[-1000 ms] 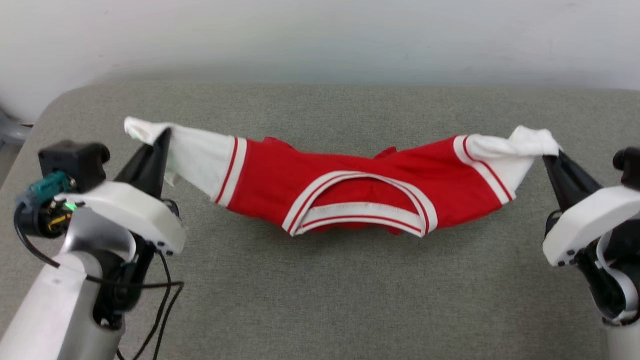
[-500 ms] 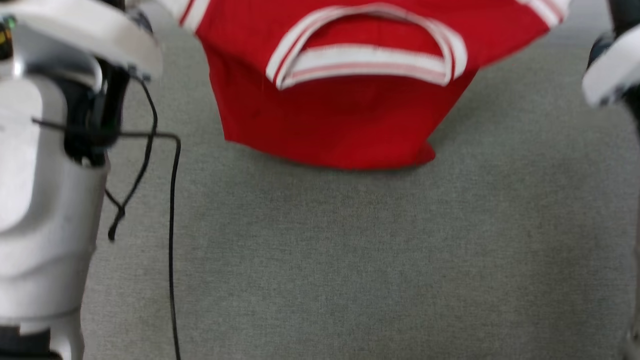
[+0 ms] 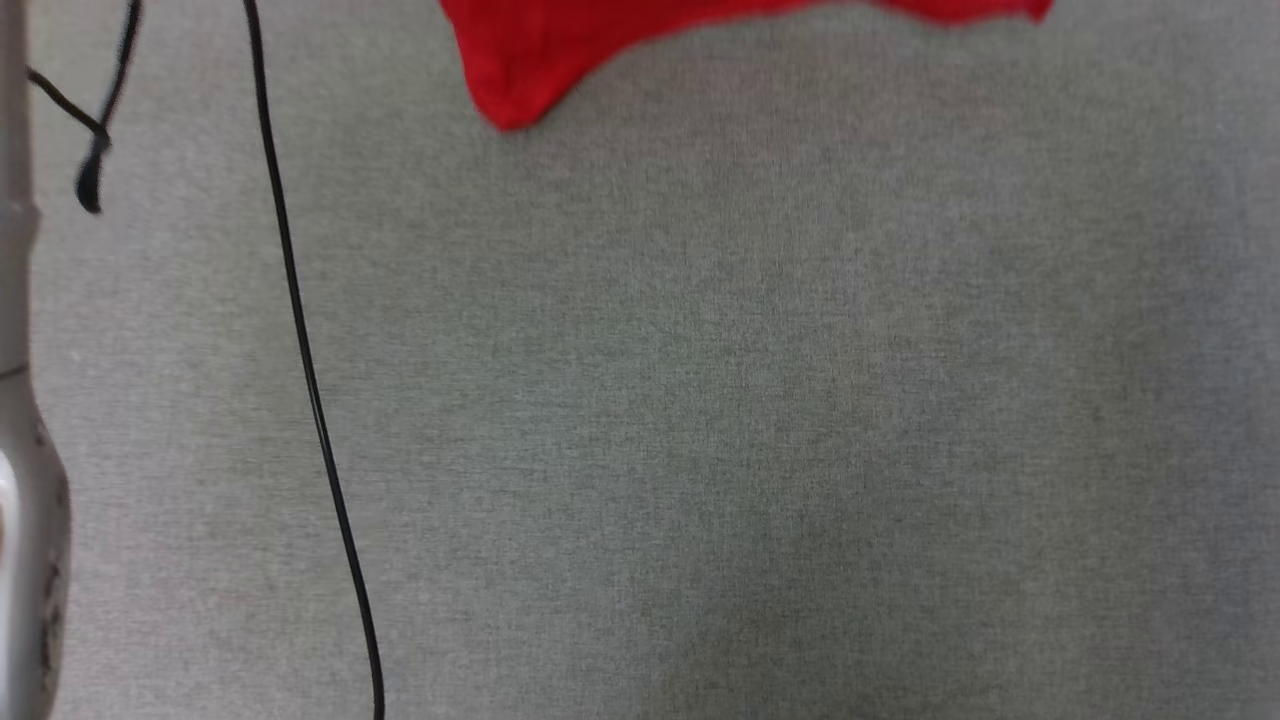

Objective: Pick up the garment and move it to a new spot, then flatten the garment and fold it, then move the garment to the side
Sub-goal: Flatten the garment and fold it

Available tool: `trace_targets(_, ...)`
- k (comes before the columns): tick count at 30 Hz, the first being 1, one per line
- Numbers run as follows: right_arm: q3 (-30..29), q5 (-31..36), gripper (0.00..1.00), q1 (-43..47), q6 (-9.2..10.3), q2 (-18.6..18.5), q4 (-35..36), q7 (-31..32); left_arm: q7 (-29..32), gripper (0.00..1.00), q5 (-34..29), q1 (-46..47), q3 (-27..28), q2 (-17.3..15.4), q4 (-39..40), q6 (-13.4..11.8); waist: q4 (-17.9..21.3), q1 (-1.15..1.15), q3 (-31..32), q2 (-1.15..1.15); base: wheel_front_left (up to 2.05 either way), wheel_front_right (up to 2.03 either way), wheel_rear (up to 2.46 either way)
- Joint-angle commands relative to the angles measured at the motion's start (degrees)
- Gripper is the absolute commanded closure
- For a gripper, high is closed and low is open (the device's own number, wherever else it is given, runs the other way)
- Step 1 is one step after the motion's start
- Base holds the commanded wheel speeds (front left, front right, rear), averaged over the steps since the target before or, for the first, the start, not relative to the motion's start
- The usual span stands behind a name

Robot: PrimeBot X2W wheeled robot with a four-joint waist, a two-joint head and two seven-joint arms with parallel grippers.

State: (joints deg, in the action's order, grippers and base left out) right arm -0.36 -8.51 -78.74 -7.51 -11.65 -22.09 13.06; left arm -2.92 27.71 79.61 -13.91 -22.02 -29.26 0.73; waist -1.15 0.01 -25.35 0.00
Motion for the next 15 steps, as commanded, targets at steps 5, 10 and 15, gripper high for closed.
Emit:
trace_targets(5,0.92,0.34,1.00,-6.21,0.04,1.36,-6.44,-2.79,-1.49,1.00,0.35,3.92,0.53,-0.51,-4.36,0.92,1.32,-0.01,-5.18,0.00,0.00,0.00,0.00)
trace_targets(10,2.04,0.21,1.00,-7.72,0.04,2.94,-13.27,-4.85,-3.04,1.00,1.28,3.66,0.48,0.17,-8.69,1.97,1.72,-0.01,-7.77,0.00,0.00,0.00,0.00)
trace_targets(15,3.01,-0.24,1.00,-5.62,0.04,4.48,-20.27,-7.18,-4.82,1.00,2.64,0.99,0.05,1.66,-14.10,3.48,1.64,-0.01,-9.05,0.00,0.00,0.00,0.00)
